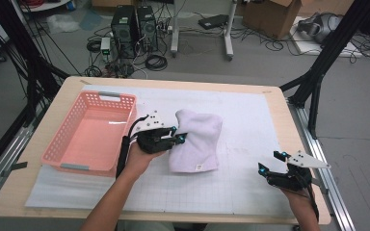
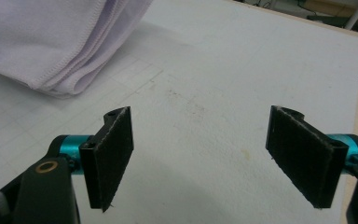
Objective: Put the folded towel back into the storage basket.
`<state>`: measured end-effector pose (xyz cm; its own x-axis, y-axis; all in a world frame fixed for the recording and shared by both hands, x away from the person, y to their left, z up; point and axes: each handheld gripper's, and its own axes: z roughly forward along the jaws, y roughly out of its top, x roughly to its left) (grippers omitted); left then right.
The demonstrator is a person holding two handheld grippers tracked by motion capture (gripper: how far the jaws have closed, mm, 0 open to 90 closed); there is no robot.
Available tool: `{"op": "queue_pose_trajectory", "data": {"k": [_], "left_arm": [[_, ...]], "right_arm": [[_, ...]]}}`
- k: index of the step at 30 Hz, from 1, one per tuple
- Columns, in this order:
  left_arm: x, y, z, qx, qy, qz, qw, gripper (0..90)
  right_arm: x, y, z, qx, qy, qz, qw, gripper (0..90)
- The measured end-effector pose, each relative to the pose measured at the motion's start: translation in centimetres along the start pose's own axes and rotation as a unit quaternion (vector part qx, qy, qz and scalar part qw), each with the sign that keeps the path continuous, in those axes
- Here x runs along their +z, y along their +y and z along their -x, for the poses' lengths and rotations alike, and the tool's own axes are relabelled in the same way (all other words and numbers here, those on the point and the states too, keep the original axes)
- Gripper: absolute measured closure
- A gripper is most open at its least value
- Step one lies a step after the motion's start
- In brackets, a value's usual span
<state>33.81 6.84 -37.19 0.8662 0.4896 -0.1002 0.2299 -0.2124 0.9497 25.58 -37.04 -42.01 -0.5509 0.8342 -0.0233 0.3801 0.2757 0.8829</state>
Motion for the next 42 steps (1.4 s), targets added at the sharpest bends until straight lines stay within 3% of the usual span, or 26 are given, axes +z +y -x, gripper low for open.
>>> {"op": "queue_pose_trajectory", "data": {"k": [3,18,32,42], "left_arm": [[-0.8,0.3,-0.1,0.012,0.0,0.005,0.9999,75.8],[-5.8,1.8,-1.5,0.029,0.004,0.034,0.999,75.8],[-10.8,2.0,-3.9,0.028,0.018,0.057,0.9978,75.8],[-14.3,1.8,-5.6,0.023,0.036,0.087,0.9953,75.7]], "right_arm": [[0.1,0.0,0.0,-0.001,-0.001,0.0,1.0,22.0],[0.2,0.2,-0.1,0.001,0.001,0.001,1.0,22.0],[0.8,0.4,-0.3,-0.002,0.004,0.001,1.0,22.0],[0.9,0.5,-0.5,-0.005,0.003,0.0,1.0,22.0]]}}
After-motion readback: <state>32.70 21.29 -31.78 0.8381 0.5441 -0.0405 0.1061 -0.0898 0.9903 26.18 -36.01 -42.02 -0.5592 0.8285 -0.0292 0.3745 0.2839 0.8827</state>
